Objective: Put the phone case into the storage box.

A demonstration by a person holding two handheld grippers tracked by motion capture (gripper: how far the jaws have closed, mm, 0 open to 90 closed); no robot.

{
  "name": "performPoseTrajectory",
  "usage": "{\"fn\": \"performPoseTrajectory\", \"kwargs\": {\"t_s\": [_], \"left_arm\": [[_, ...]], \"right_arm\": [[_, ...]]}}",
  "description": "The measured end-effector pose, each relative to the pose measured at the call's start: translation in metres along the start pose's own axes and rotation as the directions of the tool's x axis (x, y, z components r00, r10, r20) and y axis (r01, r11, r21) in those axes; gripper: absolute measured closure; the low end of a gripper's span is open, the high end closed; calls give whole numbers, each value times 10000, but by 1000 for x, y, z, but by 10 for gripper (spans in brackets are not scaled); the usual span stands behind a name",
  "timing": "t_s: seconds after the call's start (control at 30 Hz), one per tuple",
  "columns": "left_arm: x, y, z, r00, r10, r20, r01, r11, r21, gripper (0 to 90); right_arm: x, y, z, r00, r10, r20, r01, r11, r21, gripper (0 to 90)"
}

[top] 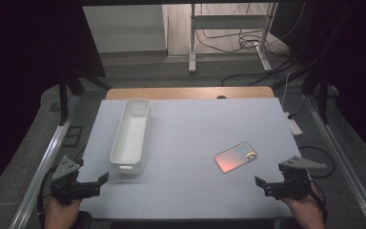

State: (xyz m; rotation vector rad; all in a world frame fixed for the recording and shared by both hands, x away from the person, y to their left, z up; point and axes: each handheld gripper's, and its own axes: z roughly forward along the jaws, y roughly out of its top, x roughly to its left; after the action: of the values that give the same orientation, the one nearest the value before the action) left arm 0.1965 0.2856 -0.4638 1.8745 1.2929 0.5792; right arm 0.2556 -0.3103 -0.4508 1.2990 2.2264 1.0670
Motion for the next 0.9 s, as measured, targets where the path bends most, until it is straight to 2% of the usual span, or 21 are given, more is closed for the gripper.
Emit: {"fn": "performPoseTrajectory", "kwargs": {"t_s": [0.57, 0.9], "left_arm": [[-3, -1, 0, 9988, 382, 296, -390, 9989, 266, 0], [1, -3, -2, 9981, 168, 586, -178, 9997, 167, 0]], "right_arm": [[1, 3, 6, 9998, -132, -155, 137, 9994, 319, 0], [1, 5, 9, 9997, -150, -188, 159, 9987, 477, 0]]}}
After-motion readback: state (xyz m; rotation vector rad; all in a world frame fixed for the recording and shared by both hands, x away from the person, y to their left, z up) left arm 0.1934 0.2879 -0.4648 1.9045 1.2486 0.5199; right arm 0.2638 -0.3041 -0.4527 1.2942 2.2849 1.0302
